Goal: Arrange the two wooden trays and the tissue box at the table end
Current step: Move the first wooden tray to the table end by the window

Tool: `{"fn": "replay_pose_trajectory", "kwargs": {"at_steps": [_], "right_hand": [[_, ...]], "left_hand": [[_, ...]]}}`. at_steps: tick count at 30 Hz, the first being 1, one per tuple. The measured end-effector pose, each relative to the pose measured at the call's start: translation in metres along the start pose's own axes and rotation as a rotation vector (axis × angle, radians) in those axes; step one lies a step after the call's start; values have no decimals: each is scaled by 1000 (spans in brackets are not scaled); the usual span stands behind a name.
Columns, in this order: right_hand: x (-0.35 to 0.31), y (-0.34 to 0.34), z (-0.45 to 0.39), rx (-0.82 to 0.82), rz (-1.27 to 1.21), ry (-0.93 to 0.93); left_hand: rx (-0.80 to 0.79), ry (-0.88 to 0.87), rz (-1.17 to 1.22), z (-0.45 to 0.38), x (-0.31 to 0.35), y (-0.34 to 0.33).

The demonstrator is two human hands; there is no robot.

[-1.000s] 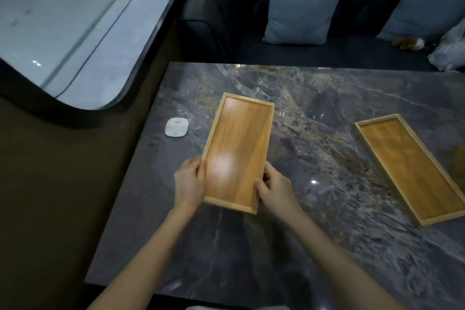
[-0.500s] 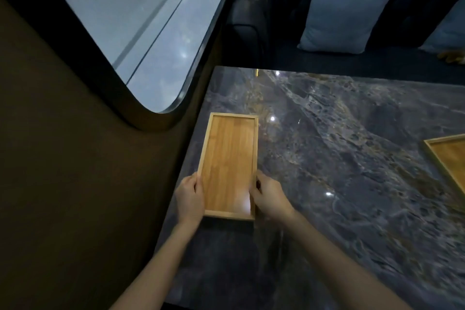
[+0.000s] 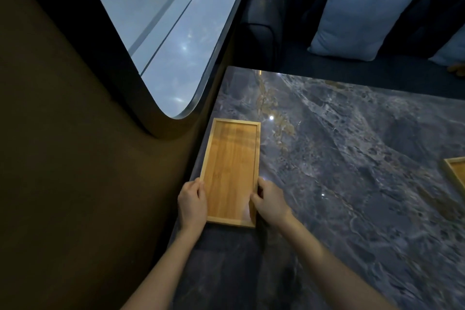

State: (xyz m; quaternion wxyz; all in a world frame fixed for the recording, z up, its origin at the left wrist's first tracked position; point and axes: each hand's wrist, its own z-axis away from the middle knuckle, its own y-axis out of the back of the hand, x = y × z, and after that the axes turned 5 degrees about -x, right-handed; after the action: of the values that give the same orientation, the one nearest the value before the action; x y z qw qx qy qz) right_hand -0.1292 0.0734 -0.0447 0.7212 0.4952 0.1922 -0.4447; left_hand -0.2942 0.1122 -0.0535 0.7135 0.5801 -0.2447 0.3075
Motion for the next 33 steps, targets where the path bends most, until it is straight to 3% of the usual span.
{"fn": "replay_pose_trajectory", "kwargs": {"at_steps": [11, 26, 33], "right_hand": [[-4, -26, -10, 150, 43, -53], [-6, -34, -5, 113, 84, -68], [-6, -34, -5, 122, 64, -57]], "left_hand": [[-15, 45, -236, -15, 0, 2], [-201, 109, -590, -22, 9, 9], [-208, 106, -629, -24, 13, 10]]}}
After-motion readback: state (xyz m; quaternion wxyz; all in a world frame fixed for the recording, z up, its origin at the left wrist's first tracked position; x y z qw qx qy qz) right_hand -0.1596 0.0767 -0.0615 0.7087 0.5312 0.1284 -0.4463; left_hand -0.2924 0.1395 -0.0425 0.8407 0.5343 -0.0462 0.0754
